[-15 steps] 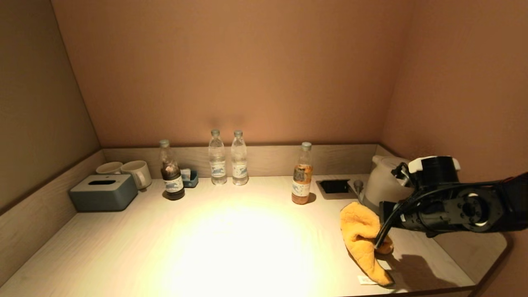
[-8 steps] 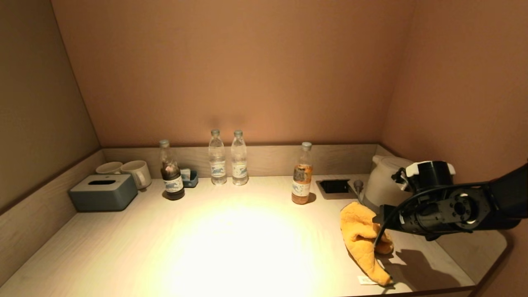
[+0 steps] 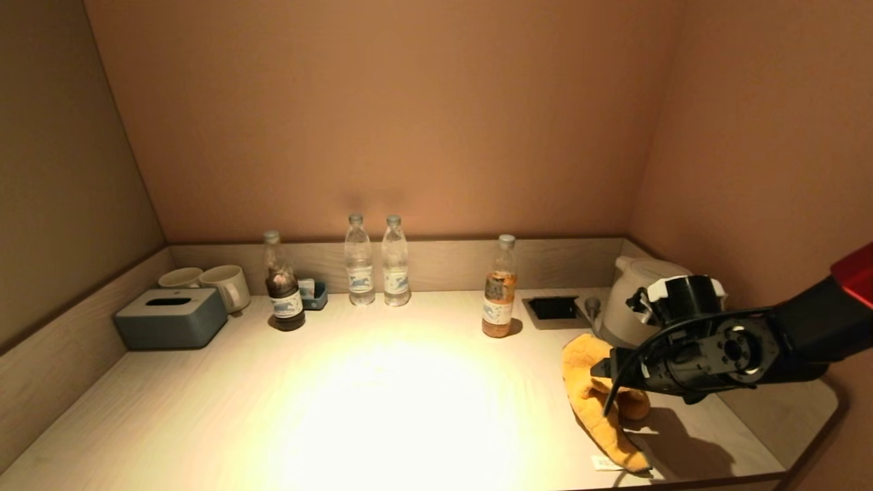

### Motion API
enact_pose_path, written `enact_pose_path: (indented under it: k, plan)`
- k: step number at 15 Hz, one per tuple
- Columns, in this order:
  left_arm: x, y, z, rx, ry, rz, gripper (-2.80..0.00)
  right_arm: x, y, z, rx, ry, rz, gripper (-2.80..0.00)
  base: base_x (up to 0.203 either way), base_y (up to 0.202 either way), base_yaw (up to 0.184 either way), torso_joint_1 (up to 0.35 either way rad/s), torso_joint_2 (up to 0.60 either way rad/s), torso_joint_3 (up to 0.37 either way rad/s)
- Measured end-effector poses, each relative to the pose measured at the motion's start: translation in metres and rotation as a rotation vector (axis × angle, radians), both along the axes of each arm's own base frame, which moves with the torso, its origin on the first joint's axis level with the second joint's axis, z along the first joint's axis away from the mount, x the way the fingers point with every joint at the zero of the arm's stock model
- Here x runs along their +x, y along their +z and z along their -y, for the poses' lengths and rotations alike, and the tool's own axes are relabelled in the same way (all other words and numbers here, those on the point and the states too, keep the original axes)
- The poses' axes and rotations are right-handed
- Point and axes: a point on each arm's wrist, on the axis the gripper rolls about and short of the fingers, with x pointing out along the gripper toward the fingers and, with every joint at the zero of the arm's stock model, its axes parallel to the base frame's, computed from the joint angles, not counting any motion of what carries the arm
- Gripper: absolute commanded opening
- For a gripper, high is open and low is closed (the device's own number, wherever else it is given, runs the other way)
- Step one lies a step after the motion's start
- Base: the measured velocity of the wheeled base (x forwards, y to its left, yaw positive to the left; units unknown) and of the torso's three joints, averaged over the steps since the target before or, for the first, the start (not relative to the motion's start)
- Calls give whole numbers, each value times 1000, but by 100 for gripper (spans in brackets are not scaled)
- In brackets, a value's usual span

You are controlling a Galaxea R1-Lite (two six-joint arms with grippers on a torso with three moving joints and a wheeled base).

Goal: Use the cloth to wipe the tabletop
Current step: Pick up the tablecloth

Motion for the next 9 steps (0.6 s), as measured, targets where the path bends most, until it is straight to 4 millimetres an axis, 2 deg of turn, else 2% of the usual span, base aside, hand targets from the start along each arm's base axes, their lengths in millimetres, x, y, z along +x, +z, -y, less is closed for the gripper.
enact_pose_path:
  k: [6, 7, 8, 9]
  plan:
    - [0, 0, 0, 0, 0, 0, -280, 18, -28, -1, 1, 4, -63, 0, 0, 0, 0, 0, 0, 0]
    - [0, 0, 0, 0, 1, 0, -280, 20, -29, -1, -1, 2, -64, -157, 0, 0, 0, 0, 0, 0]
    - [0, 0, 0, 0, 0, 0, -280, 21, -30, -1, -3, 1, -65, -280, 0, 0, 0, 0, 0, 0]
    - [0, 0, 0, 0, 0, 0, -280, 21, -30, -1, -3, 0, -65, -280, 0, 0, 0, 0, 0, 0]
